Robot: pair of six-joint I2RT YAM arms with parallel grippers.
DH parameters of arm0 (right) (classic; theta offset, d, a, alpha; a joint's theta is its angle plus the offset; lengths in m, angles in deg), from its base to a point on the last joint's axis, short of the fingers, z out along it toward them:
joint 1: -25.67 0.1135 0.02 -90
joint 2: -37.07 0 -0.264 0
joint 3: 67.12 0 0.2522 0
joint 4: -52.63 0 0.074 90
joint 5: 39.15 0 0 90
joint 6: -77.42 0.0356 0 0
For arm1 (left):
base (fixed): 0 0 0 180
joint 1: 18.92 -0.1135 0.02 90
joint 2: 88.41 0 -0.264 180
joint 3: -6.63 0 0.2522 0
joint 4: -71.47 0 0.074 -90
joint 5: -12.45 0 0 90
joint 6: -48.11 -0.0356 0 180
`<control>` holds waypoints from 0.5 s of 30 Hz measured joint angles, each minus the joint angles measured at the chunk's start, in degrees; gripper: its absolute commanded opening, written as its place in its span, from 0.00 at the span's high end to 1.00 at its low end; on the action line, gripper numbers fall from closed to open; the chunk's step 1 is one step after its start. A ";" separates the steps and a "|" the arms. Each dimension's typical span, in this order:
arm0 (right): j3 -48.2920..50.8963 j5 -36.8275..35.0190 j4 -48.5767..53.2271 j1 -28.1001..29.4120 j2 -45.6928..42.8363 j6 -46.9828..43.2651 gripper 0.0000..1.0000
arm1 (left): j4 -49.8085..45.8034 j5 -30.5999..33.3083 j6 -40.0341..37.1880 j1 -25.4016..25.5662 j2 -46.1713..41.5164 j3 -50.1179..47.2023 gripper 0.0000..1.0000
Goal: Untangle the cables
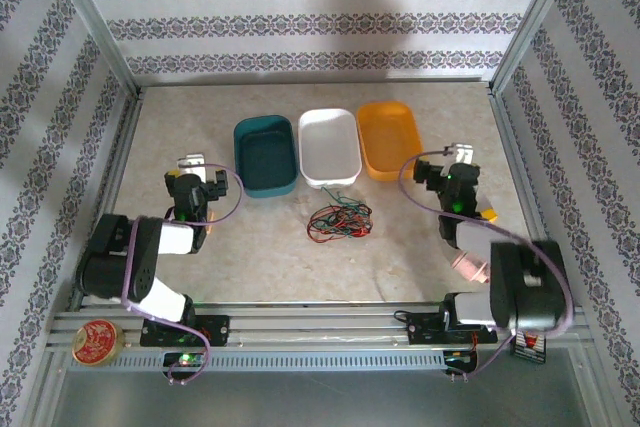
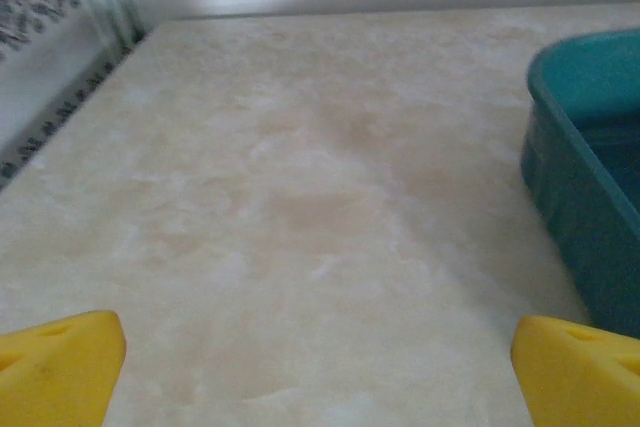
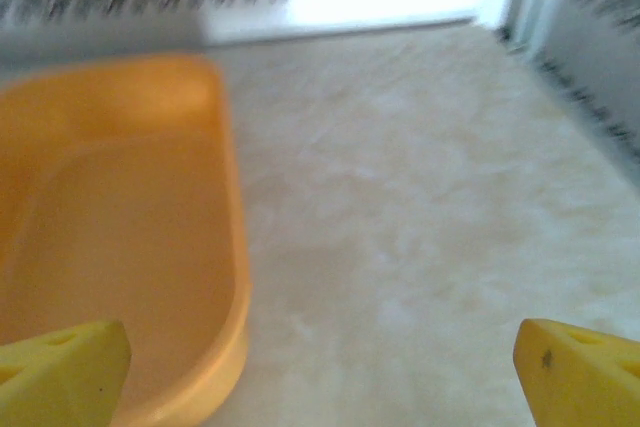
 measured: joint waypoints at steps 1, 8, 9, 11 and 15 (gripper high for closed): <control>-1.86 -2.25 3.45 0.66 -3.80 1.51 0.02 | -1.66 1.36 0.17 0.15 -2.51 0.24 0.01; -13.40 -7.04 27.85 18.12 -17.44 7.50 0.11 | -22.80 12.83 6.14 3.48 -18.16 8.41 0.01; -14.03 -6.58 31.56 21.51 -17.62 7.87 0.13 | -26.82 14.47 7.34 4.87 -19.34 10.80 0.01; -14.60 -4.39 39.19 28.09 -17.16 9.01 0.23 | -32.24 17.51 9.16 9.86 -21.29 14.14 0.01; -14.64 0.76 51.80 36.92 -13.25 11.47 0.47 | -39.67 18.64 13.92 24.76 -20.94 16.65 0.01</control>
